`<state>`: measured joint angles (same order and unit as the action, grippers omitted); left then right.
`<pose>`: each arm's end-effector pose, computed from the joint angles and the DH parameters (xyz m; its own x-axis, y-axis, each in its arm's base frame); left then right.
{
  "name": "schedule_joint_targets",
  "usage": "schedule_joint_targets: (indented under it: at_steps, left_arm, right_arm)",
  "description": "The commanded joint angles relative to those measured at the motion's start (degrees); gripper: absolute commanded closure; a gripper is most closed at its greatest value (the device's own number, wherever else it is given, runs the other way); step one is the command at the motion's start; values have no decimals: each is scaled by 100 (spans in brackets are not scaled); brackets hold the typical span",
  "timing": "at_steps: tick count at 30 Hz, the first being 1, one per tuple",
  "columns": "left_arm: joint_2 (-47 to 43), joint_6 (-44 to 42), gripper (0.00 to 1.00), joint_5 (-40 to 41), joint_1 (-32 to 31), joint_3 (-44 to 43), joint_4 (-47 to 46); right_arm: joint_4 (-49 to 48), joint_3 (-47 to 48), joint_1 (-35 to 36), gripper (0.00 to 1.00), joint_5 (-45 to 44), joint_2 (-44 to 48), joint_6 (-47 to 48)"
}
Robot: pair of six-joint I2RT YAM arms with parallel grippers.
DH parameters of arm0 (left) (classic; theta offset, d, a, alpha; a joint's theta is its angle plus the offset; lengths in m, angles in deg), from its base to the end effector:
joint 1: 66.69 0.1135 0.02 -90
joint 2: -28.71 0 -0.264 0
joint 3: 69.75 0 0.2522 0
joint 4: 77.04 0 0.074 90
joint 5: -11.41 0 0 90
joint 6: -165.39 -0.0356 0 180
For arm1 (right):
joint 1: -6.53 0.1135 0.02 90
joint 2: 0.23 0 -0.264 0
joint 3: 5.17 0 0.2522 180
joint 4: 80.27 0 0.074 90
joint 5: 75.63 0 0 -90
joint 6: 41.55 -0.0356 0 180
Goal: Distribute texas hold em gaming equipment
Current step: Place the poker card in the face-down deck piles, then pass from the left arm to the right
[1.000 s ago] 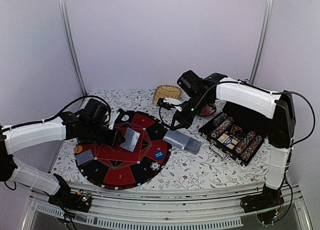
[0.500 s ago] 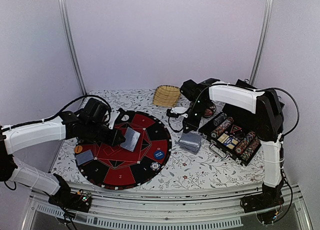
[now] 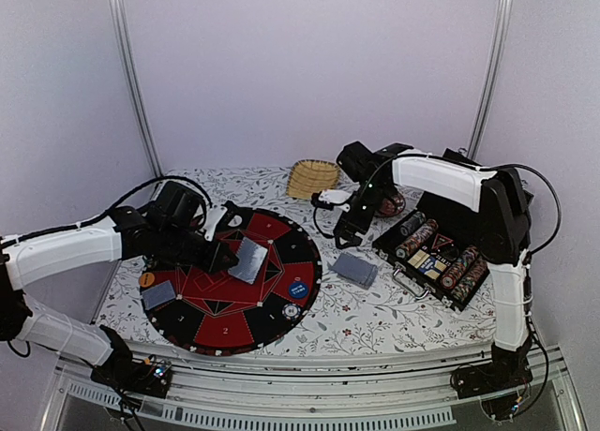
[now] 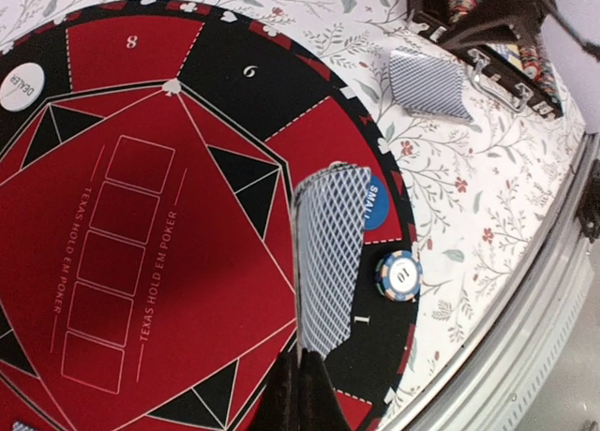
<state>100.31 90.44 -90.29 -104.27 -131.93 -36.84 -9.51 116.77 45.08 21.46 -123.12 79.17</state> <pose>0.1985 -0.1618 0.2398 -0.7651 0.2679 -0.5855 0.5205 0.7927 -0.3174 0.3491 0.2838 0.2272 -0.3070 -0.8928 -0.3297 -0.9370 0.3442 -0.0596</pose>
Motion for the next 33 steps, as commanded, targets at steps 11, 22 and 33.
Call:
schedule_joint_targets:
  at_steps: [11,22,33]
  left_arm:
    - [-547,-1083,100,-1366,-551,-521,-120]
    - [-585,-1063,100,-1437,-634,-493,-266]
    - [-734,-957,100,-1522,-639,-313,-652]
  right_arm:
    - [-3394,-1326,930,7,3722,1772,-1341]
    - [-3139,-1212,1246,52,3736,1251,-1393]
    - [-3057,-1553,1249,98,4099,1489,-1270]
